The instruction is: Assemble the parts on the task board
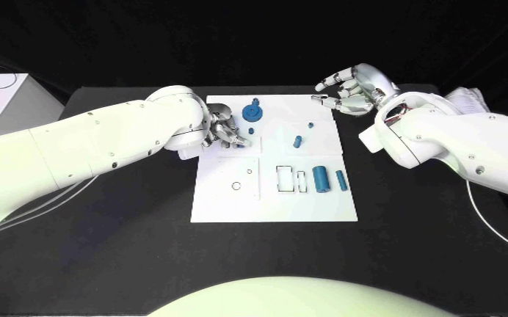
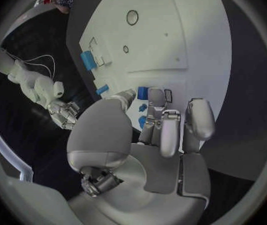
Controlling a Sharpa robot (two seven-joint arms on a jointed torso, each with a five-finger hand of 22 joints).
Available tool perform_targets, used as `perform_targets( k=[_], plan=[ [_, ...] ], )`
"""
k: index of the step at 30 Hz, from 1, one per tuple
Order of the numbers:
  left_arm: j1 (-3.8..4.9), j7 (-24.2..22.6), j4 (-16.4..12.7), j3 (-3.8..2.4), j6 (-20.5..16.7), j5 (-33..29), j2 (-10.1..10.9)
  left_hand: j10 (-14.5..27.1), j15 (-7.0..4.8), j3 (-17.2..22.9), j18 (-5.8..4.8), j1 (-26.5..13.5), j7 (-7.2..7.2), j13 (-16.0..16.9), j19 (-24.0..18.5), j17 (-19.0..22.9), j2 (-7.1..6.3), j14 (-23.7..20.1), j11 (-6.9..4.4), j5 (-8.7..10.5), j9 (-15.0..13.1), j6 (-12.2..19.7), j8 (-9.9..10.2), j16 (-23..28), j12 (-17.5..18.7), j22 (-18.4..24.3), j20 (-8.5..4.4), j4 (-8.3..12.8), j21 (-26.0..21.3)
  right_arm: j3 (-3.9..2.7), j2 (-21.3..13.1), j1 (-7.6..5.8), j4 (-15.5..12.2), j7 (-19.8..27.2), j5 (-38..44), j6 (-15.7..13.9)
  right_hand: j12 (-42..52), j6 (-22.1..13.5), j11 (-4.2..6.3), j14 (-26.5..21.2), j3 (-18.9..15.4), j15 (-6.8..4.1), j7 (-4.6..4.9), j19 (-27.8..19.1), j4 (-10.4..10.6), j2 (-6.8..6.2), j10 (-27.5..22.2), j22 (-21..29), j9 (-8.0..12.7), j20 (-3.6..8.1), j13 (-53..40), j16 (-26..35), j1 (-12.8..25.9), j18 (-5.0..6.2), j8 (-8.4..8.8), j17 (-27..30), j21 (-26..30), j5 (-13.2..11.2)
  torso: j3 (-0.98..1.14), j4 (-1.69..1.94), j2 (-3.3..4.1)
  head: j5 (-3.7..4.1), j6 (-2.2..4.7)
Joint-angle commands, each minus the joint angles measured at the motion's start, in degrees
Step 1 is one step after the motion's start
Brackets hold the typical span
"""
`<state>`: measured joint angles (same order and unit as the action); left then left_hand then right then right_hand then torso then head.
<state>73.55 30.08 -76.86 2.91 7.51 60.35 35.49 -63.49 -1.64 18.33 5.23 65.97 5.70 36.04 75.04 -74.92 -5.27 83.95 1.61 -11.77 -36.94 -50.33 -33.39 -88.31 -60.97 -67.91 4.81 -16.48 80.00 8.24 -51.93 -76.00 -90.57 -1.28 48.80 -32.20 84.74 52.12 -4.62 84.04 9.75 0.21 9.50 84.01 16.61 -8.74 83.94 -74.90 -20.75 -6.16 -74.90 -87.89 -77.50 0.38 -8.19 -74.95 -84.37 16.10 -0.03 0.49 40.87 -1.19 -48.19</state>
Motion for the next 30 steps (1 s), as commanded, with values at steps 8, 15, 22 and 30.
perform_targets(
  k=[8,15,22,30],
  plan=[
    [-0.03,0.2,0.6,-0.01,-0.5,0.7,-0.4,-0.7,-0.81,3.8,-0.42,3.7,-0.98,0.6,0.2,-12.7,-0.04,5.0,-0.94,0.04,-0.8,0.8,-2.5,-0.5,-0.7,-0.4,-0.88,0.6,0.5,-0.01,-0.1,0.04,0.0,0.2,0.1,0.8,-0.2,0.0,0.07,4.6,0.2,0.00,-0.13,3.4,-0.1,0.01,1.2,-11.5,0.1,0.06,-10.7,0.2,0.4,1.03,-0.34,-9.5,0.1,0.1,0.06,-0.04,0.06,0.03,-0.09],
    [-0.05,0.2,1.1,0.12,-0.4,0.6,-1.0,-0.8,-0.83,3.9,-0.44,3.6,-0.98,0.7,0.3,-12.8,-0.38,5.0,-0.95,0.14,-0.9,0.8,-2.8,-0.5,-0.8,-0.6,-0.92,0.5,0.5,0.00,0.0,0.10,0.1,0.2,0.1,0.9,-0.2,0.0,0.07,4.6,0.2,0.00,-0.13,3.4,-0.1,0.01,1.2,-11.5,0.1,0.06,-10.7,0.2,0.4,1.03,-0.34,-9.5,0.1,0.1,0.07,-0.10,0.07,-0.01,-0.14],
    [-0.08,0.2,1.1,0.23,-0.4,0.4,-1.1,-0.9,-1.12,7.0,-0.45,5.6,-1.31,0.7,0.4,-12.8,-0.40,5.0,-1.25,0.07,-1.1,1.5,-3.9,-0.5,-0.8,-0.6,-1.14,1.4,0.5,0.00,-0.1,0.16,0.1,0.1,0.1,1.0,-0.1,0.1,0.09,4.6,0.3,-0.02,-0.16,3.4,-0.1,0.05,1.3,-11.5,0.1,0.08,-10.8,0.2,0.6,1.03,-0.40,-9.6,0.1,0.2,0.06,-0.06,-0.01,0.03,-0.16],
    [-0.13,0.2,0.4,0.21,-0.5,-0.5,-0.7,-1.1,-0.89,27.0,-0.45,5.8,-0.52,-0.4,0.4,-12.9,-4.20,5.1,-0.92,-0.89,-2.3,4.1,-8.4,-0.5,0.3,-0.8,-1.19,11.2,0.6,0.01,-0.1,0.33,0.1,0.1,0.1,1.3,0.0,0.1,0.10,4.6,0.3,-0.03,-0.17,3.4,-0.1,0.06,1.3,-11.4,0.1,0.08,-10.8,0.2,0.6,1.04,-0.41,-9.4,0.1,0.2,0.04,-0.02,0.01,0.09,-0.14]
  ],
)
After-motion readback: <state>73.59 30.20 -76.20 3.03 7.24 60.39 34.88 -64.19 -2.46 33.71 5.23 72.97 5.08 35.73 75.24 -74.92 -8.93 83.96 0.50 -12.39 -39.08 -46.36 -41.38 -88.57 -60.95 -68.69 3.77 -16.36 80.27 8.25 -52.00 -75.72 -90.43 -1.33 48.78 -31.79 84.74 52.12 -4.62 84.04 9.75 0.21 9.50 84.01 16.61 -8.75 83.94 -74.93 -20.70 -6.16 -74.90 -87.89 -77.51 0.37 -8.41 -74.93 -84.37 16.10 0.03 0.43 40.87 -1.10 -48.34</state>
